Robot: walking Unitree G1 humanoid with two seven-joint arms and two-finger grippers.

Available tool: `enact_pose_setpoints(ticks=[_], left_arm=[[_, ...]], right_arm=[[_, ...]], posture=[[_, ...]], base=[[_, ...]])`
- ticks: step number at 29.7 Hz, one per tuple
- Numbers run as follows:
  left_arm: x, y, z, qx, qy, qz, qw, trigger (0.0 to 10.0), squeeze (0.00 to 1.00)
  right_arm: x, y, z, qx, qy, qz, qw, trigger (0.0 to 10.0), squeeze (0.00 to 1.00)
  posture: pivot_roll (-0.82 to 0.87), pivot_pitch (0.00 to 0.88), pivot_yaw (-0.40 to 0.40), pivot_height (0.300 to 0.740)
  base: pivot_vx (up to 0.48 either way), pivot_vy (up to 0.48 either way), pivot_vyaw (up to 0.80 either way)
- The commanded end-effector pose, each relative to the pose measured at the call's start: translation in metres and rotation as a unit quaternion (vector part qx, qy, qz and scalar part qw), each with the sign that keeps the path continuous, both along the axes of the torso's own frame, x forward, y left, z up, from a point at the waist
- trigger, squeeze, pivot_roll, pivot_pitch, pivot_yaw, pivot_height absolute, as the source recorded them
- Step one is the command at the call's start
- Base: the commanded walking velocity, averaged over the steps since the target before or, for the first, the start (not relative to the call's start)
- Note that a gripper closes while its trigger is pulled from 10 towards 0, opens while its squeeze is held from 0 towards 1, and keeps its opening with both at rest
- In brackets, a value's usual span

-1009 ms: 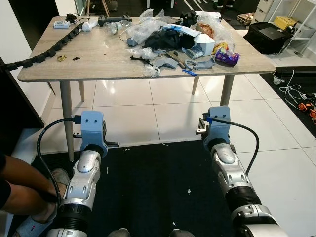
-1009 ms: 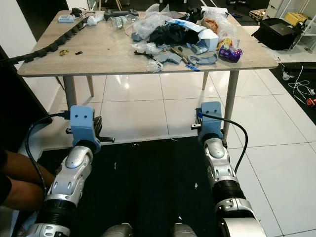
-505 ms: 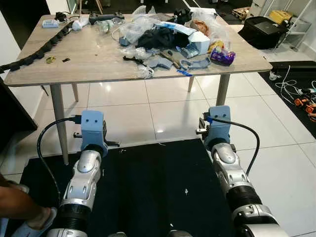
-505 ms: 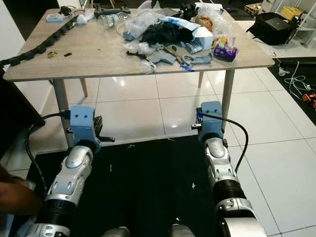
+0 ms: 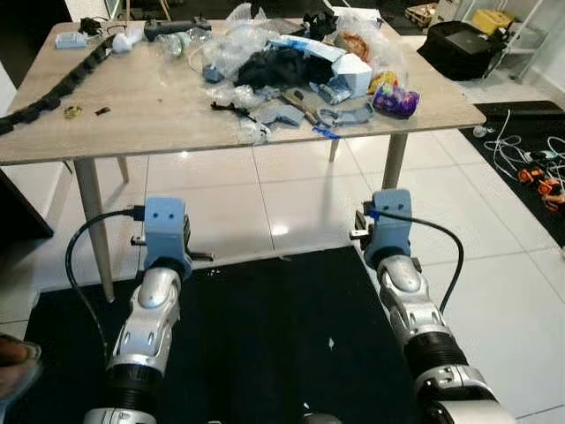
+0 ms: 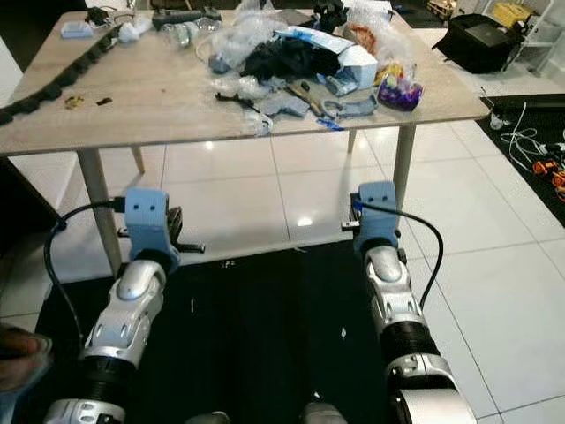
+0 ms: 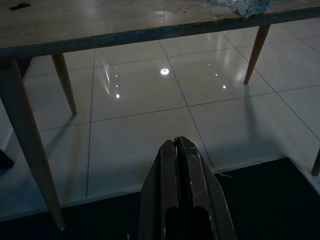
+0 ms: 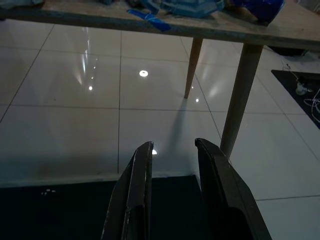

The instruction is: Picking trash to rubbish bin

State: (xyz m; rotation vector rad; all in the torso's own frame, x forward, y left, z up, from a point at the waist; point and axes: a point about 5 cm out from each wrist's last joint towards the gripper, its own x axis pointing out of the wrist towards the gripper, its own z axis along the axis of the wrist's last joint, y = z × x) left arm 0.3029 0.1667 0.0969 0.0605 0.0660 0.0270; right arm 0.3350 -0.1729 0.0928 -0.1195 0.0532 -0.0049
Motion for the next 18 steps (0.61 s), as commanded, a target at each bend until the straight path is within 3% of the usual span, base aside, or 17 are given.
enact_pose_setpoints(ticks=[1,18], left_arm=[[-0.0016,-0.0017,-0.001,-0.004,-0.001,0.001,1.0,10.0,0.0],[-0.0013,0.0001,-0.0008,-0.004,-0.002,0.003,1.0,10.0,0.0]], right_arm=[[0.0,-0.0005,0.0004,-0.004,0.003,0.002,1.0,10.0,0.0],[0.0,0.0013,0.0001,-0.004,0.005,0.004,1.0,10.0,0.0]], posture=[[-0.01,0.03,-0.047,0.74],[-0.01,0.033,-0.047,0.74]], base=[[0.296,0.0,0.0],[0.303,0.0,0.0]])
